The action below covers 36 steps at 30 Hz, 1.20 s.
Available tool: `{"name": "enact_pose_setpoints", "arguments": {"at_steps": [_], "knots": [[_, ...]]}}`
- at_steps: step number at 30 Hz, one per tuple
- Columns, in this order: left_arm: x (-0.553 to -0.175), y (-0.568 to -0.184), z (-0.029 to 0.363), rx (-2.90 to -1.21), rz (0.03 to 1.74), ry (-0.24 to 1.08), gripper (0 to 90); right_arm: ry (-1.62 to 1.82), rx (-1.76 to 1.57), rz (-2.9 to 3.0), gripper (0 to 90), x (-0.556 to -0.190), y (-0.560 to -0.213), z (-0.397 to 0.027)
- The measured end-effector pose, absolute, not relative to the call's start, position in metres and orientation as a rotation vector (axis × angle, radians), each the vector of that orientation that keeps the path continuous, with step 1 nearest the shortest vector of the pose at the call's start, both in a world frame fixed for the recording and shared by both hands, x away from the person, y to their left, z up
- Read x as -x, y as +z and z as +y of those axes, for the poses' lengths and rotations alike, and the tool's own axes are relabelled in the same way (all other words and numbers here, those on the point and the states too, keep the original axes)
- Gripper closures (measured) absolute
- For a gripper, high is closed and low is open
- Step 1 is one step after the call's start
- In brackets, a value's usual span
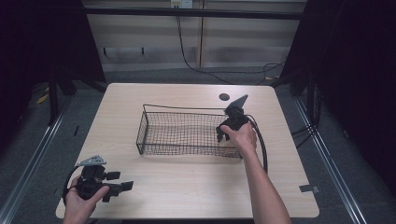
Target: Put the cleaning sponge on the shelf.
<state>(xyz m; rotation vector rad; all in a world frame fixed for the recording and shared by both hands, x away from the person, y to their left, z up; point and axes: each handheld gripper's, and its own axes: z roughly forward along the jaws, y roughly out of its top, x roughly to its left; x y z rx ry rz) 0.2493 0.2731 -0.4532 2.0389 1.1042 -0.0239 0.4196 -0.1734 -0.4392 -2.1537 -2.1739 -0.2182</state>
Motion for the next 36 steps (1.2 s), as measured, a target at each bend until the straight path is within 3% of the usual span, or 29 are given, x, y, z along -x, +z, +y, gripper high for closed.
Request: {"name": "enact_pose_setpoints", "arguments": {"at_steps": [36], "knots": [[-0.249,-0.453,0.273,-2.038,1.102,-0.022,22.1,-0.324,2.078,-2.178,16.9,-0.414,-0.425,-0.18]]}}
